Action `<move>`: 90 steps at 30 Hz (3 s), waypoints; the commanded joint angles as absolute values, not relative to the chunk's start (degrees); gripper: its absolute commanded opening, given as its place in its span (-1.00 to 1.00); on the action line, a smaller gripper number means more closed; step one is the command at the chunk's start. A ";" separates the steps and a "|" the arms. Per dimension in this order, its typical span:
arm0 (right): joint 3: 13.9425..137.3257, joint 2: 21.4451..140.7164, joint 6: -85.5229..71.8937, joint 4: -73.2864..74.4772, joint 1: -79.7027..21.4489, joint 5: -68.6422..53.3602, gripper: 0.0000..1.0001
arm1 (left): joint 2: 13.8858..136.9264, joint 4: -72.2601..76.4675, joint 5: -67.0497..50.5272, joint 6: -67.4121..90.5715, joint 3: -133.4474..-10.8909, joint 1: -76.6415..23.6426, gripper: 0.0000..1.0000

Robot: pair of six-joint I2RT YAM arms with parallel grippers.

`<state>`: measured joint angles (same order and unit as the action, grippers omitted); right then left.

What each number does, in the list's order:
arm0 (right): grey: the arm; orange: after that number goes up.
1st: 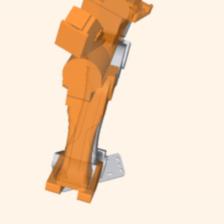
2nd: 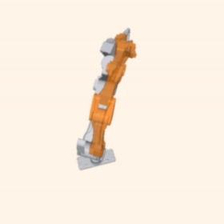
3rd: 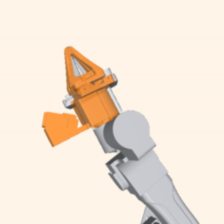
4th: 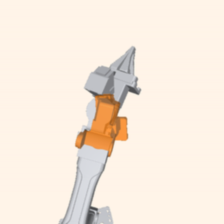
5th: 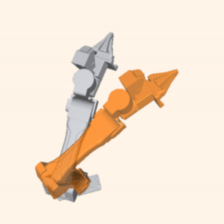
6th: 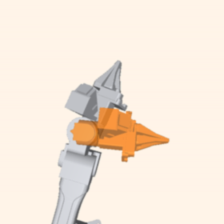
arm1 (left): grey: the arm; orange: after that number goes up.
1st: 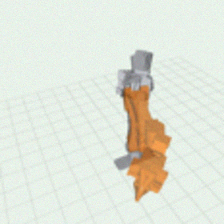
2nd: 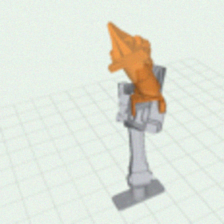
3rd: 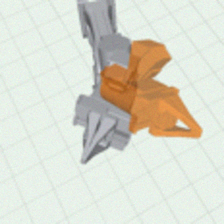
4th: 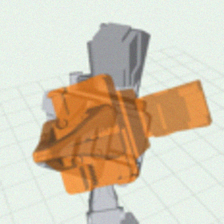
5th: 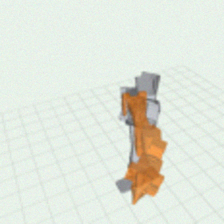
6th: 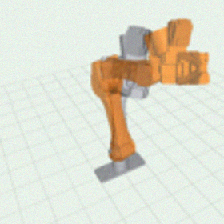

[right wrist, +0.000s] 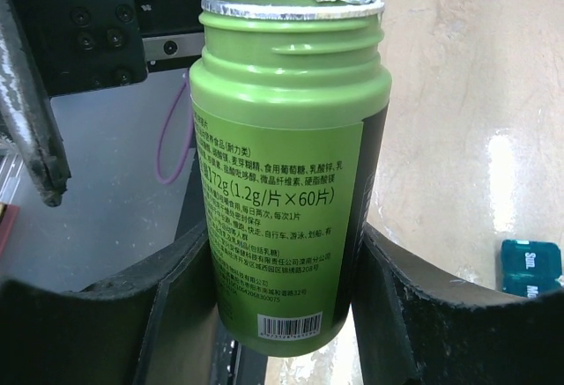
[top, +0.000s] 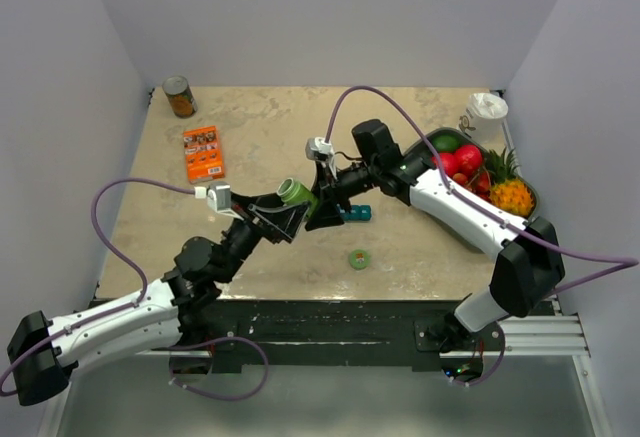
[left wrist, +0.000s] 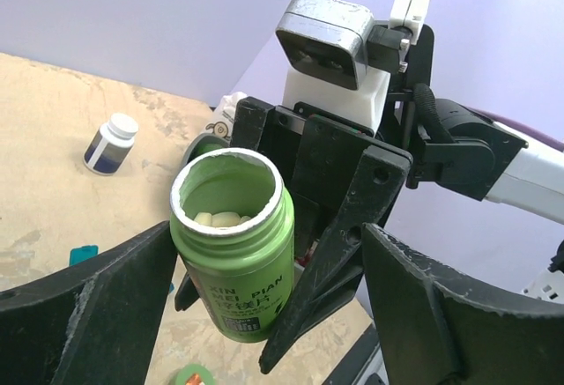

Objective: Sort the pills into containers

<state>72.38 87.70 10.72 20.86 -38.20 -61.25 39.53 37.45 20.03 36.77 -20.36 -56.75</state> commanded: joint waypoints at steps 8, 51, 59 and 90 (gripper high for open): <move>71.63 84.99 12.92 22.23 -37.97 -62.58 -0.79 | 40.52 35.95 22.59 35.33 -25.66 -56.78 -0.03; 73.48 88.51 -6.94 9.14 -37.18 -73.30 0.27 | 45.97 68.99 21.53 36.39 -13.45 -56.78 -1.00; 72.69 88.77 -9.84 6.07 -37.18 -74.44 0.05 | 47.81 71.45 21.27 36.30 -13.27 -57.22 -1.00; 70.23 76.56 38.66 39.89 -28.04 -54.84 -1.00 | 24.16 -5.15 17.23 2.48 -32.07 -57.13 0.99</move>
<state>71.57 79.83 26.57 33.63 -29.91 -57.84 20.99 11.31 16.45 16.45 -25.80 -57.32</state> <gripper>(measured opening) 0.543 0.994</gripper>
